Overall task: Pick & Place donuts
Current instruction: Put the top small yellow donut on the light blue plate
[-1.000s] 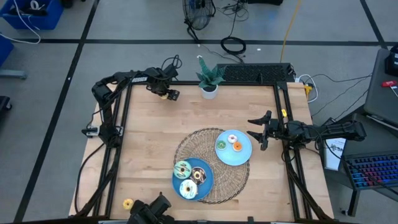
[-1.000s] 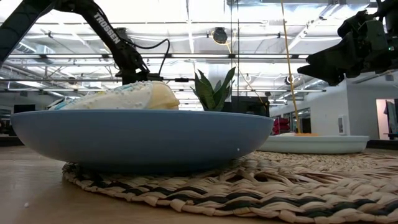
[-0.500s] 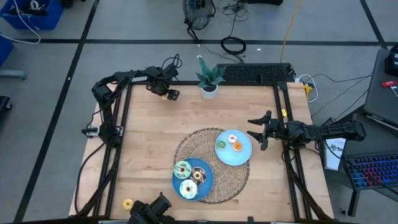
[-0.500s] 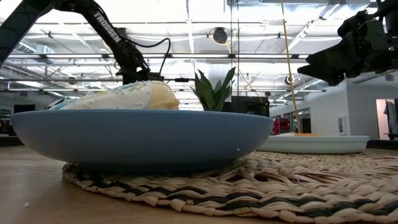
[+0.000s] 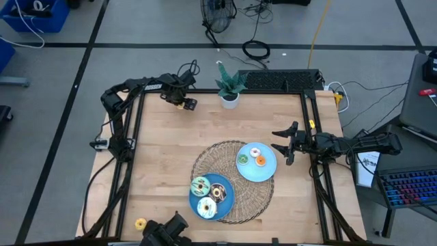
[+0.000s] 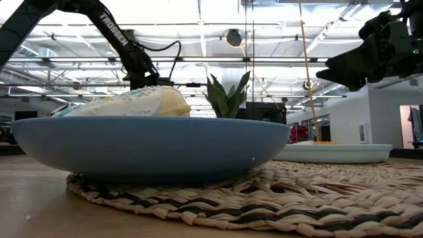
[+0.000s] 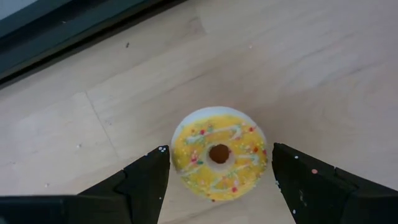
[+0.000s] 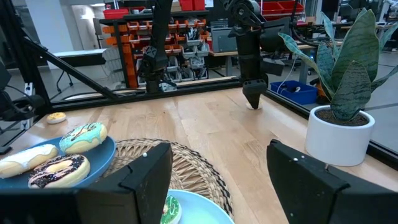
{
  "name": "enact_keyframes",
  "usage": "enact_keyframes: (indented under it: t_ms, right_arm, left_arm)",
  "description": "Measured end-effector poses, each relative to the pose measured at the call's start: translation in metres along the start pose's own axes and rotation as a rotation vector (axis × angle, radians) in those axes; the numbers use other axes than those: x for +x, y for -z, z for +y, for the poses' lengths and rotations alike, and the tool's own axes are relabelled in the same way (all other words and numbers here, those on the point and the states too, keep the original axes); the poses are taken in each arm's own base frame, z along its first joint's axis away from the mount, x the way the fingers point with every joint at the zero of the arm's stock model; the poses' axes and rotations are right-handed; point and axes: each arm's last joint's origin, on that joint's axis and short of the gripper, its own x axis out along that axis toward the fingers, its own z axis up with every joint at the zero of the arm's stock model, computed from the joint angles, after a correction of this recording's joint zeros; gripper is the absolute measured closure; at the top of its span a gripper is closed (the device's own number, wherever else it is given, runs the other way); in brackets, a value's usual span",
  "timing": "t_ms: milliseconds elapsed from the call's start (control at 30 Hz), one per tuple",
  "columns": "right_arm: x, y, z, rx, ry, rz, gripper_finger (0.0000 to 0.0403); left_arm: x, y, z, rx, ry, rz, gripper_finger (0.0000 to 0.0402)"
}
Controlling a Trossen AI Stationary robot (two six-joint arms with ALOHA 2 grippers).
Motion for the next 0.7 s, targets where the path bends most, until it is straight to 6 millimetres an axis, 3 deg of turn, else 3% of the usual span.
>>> enact_keyframes:
  t_ms: [133,467,700]
  right_arm:
    - [0.000,0.000,0.000,0.000,0.000,0.000,0.0161]
    - [0.000,0.000,0.000,0.000,0.000,0.000,0.0161]
    - [0.000,0.000,0.000,0.000,0.000,0.000,0.0161]
  left_arm:
    - [0.000,0.000,0.000,0.011,0.016,0.006,0.0147]
    - [-0.001,0.000,-0.001,0.043,0.024,0.011,0.0283]
    - [-0.025,-0.003,-0.017,0.212,0.108,0.081,0.0323]
